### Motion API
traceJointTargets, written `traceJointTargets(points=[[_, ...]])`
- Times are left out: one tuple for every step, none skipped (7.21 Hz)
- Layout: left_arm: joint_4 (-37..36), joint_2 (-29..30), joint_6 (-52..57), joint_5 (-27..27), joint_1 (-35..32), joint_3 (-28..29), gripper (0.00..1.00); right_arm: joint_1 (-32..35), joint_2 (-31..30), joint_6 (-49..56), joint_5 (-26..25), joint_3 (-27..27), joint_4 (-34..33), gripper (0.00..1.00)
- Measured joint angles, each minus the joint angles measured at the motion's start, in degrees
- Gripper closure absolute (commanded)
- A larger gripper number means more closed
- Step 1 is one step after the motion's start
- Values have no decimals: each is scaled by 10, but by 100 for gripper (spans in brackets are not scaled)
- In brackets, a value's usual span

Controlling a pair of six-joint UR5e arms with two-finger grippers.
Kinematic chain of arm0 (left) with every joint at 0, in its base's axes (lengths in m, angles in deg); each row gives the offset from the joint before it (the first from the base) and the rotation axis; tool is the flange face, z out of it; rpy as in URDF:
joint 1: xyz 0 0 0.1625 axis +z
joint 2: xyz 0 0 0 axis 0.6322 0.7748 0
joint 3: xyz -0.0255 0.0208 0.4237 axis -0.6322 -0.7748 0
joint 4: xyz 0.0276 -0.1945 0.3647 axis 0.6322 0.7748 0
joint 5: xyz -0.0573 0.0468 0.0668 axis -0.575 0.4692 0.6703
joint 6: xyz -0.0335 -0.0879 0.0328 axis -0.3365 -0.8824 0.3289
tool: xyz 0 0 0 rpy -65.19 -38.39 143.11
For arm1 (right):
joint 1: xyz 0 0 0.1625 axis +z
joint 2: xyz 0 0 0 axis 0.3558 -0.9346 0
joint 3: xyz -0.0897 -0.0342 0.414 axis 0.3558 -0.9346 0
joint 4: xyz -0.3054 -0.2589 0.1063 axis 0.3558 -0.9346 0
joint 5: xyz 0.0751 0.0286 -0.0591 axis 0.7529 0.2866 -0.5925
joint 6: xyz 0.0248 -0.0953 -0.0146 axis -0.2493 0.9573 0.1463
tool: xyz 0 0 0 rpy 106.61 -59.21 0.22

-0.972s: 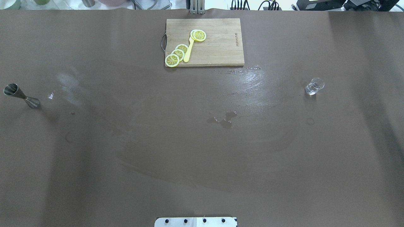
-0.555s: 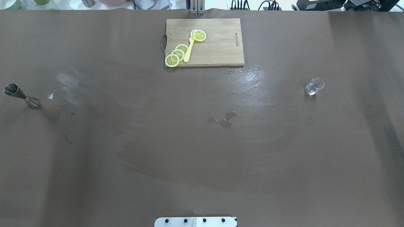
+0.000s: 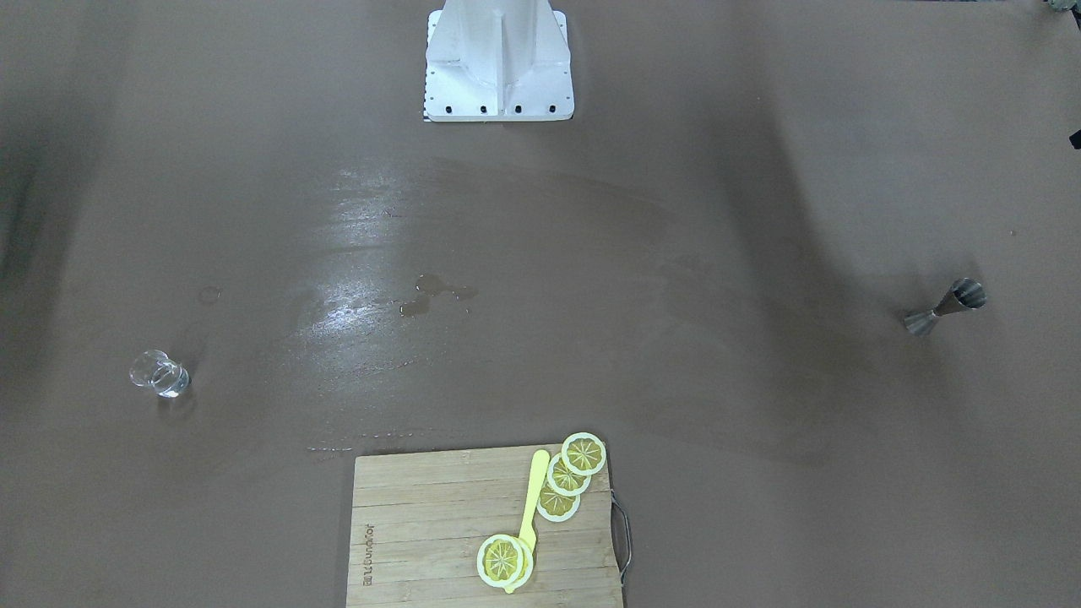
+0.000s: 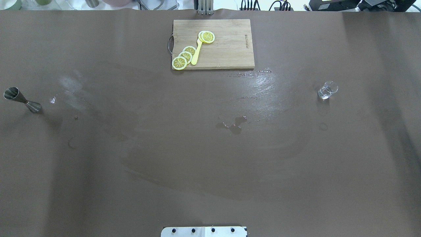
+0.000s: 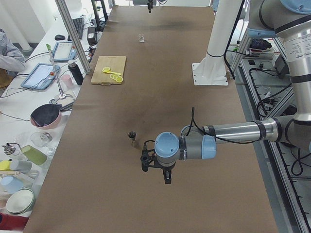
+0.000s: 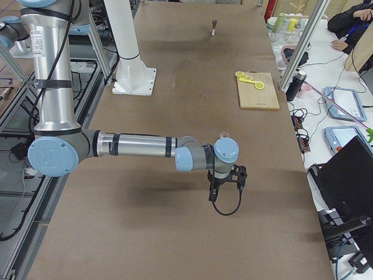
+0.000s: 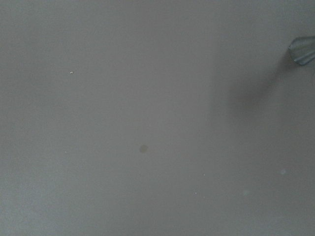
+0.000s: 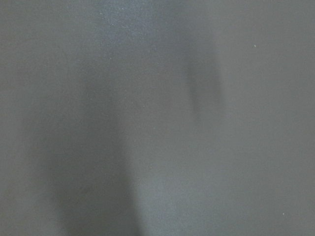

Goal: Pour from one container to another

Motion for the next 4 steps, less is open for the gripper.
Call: traceJointTargets(points=[[0, -2, 0, 15, -3, 0, 1, -1, 1, 0, 1, -4, 1, 0], [0, -3, 0, 22, -11, 0, 1, -1, 1, -1, 2, -7, 1, 0], [0, -3, 0, 25, -21, 2, 1, -1, 2, -3, 3, -9, 1, 0], [0, -4, 0, 26, -27, 4, 1, -1, 2, -5, 3, -9, 1, 0]])
